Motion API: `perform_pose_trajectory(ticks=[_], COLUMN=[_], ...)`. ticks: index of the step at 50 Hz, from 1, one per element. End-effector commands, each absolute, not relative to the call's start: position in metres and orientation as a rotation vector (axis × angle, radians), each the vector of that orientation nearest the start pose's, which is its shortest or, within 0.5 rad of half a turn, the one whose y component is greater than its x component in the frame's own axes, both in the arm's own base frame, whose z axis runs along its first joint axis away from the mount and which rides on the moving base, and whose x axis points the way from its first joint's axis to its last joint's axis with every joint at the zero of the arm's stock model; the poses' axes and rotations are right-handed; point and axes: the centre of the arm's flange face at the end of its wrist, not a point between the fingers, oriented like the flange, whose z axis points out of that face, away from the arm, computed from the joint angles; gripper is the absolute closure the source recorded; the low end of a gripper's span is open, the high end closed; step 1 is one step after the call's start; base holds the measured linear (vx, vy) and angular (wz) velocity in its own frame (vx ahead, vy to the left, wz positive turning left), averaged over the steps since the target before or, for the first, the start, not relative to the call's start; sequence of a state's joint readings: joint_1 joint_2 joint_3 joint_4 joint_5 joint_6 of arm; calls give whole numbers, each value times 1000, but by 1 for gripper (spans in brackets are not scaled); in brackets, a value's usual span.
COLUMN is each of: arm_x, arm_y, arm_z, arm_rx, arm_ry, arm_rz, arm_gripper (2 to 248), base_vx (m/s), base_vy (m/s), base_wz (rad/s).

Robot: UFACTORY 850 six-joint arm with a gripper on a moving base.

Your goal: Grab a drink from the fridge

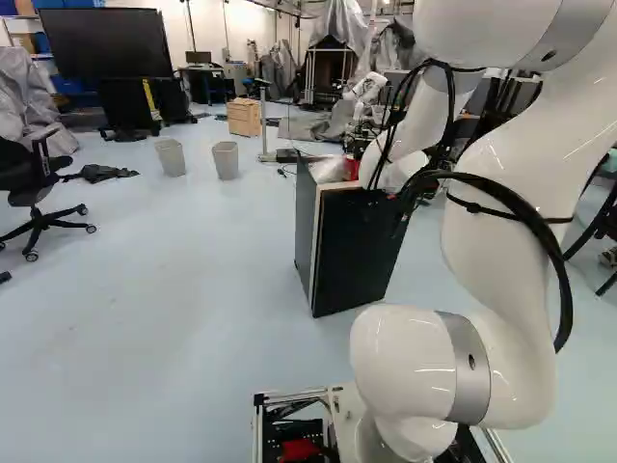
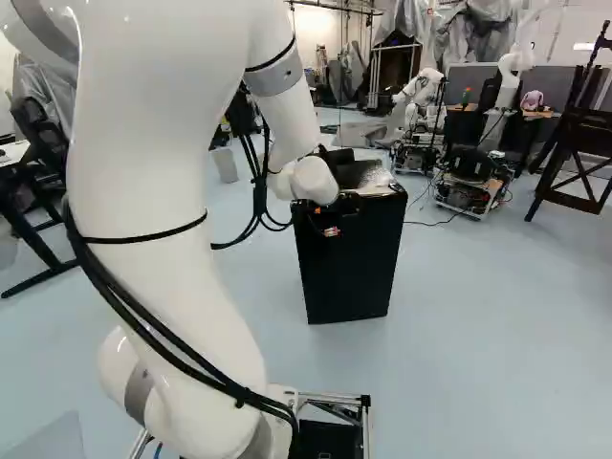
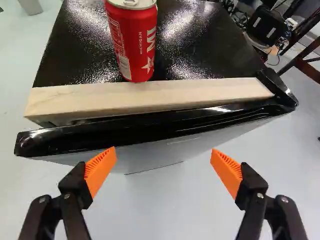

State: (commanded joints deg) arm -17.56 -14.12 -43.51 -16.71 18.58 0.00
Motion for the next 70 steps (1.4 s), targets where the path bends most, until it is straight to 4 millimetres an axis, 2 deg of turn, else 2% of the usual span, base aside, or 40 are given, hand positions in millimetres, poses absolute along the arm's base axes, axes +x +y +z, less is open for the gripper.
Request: perform_pose_trajectory(ticks=[9, 27, 70], arm_x=[480, 485, 492], arm_y=[-143, -145, -145], arm_z=[383, 367, 365], arm_rx=[-3023, -3033, -3031], arm_ry=[-17, -14, -20], arm_rz=[-1301, -1257, -1259], arm_gripper=[3, 3, 3], base_vx=[0, 0, 0], base_vy=[0, 0, 0], base_wz=[0, 0, 0])
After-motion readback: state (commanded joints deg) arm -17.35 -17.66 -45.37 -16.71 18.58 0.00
